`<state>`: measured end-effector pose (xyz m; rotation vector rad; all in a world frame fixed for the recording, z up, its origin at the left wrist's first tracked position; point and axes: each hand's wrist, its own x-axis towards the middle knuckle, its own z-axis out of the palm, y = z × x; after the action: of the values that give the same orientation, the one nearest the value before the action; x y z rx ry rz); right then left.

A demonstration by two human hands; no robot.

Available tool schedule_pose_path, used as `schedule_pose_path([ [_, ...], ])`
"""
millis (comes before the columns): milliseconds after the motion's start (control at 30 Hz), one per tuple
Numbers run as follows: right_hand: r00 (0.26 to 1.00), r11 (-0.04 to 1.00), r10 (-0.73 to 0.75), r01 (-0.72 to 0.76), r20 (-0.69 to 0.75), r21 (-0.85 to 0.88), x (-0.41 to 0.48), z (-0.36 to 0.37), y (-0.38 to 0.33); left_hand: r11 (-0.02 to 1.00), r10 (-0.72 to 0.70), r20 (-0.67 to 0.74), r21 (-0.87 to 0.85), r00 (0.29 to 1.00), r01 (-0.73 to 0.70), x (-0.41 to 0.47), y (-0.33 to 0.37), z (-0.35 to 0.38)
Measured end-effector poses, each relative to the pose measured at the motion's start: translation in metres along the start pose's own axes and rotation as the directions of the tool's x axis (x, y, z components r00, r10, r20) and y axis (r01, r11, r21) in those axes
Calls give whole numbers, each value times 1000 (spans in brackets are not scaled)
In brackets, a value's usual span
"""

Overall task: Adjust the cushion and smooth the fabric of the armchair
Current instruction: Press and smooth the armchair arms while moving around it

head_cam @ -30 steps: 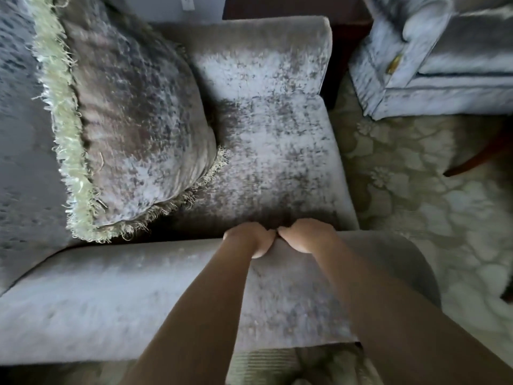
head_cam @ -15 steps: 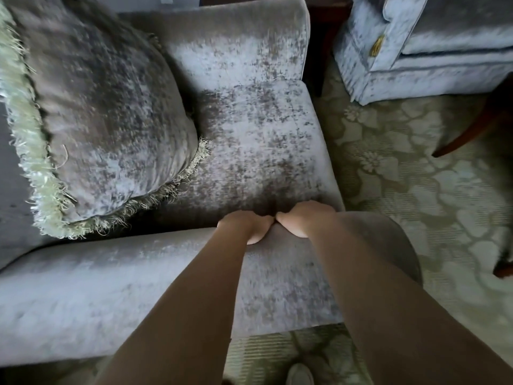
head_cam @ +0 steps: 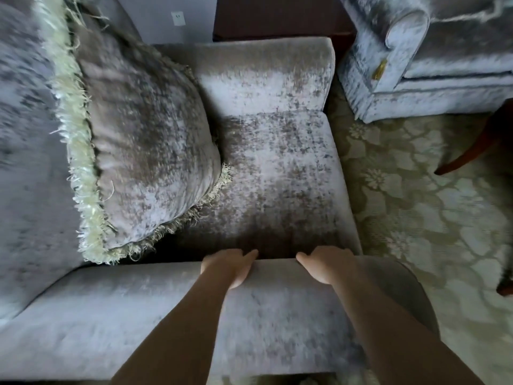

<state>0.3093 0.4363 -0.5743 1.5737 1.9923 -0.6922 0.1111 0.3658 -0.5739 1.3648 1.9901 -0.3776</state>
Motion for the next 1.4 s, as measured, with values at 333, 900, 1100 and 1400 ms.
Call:
schedule_pose_path([
  [333,992,995,101,-102,70,13,3,5,-97,970,-241,-194,-41,951,238,-31,-198,-17],
  [900,988,986,-153,154,-20,58,-37,54,-359,985,78,-187,169,979,-46,-31,-255,-27],
  [1100,978,978,-189,196,-84,72,-36,57,-352,989,54,-218,145,974,-23,-30,-256,-26],
  [1400,943,957,-271,286,-193,56,-39,63,-338,996,-3,-293,86,956,30,-38,-253,-23],
])
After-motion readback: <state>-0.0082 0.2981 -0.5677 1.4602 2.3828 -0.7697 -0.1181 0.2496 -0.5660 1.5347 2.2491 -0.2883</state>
